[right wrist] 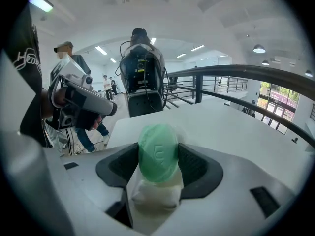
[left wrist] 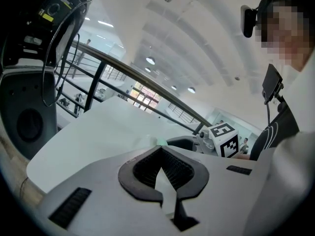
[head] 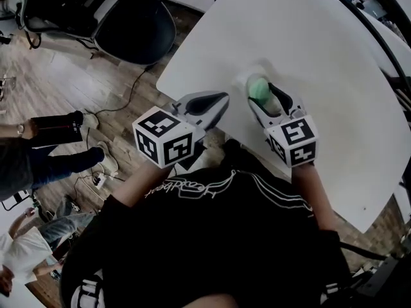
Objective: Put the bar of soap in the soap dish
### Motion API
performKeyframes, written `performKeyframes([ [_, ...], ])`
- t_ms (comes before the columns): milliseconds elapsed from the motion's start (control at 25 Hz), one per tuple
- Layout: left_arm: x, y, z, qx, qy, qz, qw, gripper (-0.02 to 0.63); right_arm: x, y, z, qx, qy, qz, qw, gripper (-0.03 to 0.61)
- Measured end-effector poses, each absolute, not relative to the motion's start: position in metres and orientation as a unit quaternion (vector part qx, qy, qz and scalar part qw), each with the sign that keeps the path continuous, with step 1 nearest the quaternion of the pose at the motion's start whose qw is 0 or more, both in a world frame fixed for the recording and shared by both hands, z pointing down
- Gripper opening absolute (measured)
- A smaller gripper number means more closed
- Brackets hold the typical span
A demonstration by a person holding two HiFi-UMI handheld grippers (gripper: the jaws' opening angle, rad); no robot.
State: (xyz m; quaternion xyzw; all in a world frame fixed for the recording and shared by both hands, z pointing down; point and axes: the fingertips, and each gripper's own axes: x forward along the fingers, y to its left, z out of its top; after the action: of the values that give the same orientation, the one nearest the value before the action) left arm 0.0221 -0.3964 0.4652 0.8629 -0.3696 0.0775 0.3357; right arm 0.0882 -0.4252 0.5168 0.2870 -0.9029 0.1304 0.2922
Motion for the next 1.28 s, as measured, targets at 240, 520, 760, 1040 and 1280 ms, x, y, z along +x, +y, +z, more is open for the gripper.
performKeyframes([
  [240, 0.046, -0.395, 0.471, 0.864, -0.372, 0.081, 0.330, 0.008, 0.113, -0.427, 0.527, 0.289, -0.900, 0.130, 0.300, 0.210],
  [520, 0.023, -0.380, 0.485, 0.864, -0.373, 0.082, 0.329, 0.008, 0.091, -0.415, 0.544, 0.291, -0.894, 0.134, 0.313, 0.210],
  [760, -0.023, -0.363, 0.461, 0.866, -0.372, 0.072, 0.327, 0.008, 0.048, -0.400, 0.525, 0.292, -0.889, 0.129, 0.329, 0.210],
  [1040, -0.025, -0.359, 0.446, 0.864, -0.372, 0.076, 0.332, 0.008, 0.053, -0.405, 0.510, 0.300, -0.887, 0.153, 0.316, 0.210],
  [1280, -0.027, -0.351, 0.450, 0.862, -0.376, 0.079, 0.330, 0.008, 0.055, -0.406, 0.514, 0.310, -0.892, 0.137, 0.298, 0.210],
])
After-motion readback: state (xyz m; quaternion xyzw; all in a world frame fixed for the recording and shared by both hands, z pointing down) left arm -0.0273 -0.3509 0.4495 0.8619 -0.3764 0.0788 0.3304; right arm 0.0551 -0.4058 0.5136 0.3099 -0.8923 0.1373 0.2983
